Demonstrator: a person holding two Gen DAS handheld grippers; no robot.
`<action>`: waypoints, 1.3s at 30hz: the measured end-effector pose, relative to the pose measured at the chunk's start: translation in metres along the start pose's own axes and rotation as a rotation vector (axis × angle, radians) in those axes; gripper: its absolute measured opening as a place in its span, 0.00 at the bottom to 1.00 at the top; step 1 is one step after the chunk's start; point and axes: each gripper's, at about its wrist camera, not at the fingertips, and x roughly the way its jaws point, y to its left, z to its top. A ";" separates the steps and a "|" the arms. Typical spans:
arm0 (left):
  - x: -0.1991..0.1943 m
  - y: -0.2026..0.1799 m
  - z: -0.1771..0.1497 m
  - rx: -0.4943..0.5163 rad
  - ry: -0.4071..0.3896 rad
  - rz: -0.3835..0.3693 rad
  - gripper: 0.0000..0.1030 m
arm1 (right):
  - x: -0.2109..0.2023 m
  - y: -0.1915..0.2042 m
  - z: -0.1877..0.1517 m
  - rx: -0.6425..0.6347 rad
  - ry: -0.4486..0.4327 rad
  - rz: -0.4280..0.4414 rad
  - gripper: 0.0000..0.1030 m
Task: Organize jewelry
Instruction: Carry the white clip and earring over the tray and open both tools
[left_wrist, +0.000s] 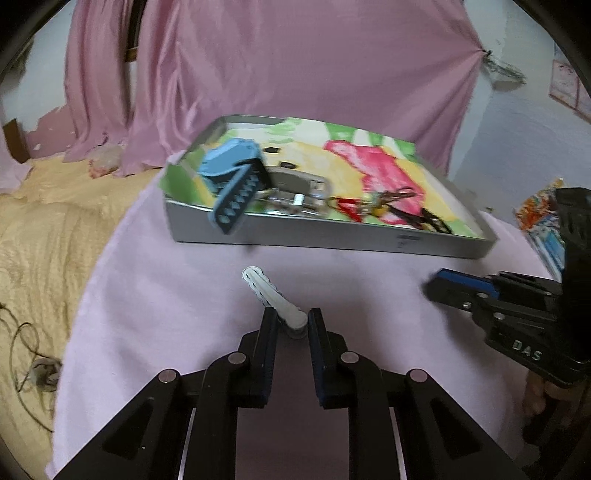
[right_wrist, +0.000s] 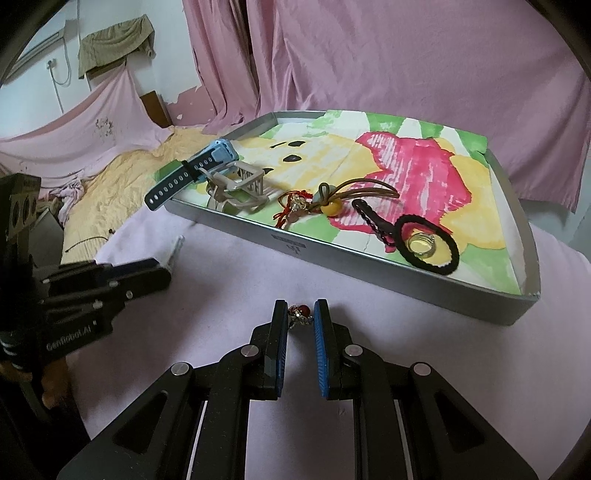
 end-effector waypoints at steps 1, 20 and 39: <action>-0.001 -0.003 -0.001 0.006 -0.003 -0.014 0.15 | -0.002 -0.001 -0.001 0.005 -0.006 0.001 0.12; -0.003 -0.045 0.049 0.110 -0.144 -0.071 0.15 | -0.037 -0.035 0.025 0.071 -0.171 -0.068 0.12; 0.056 -0.042 0.096 0.097 -0.083 -0.055 0.15 | 0.016 -0.065 0.051 0.164 -0.119 -0.096 0.12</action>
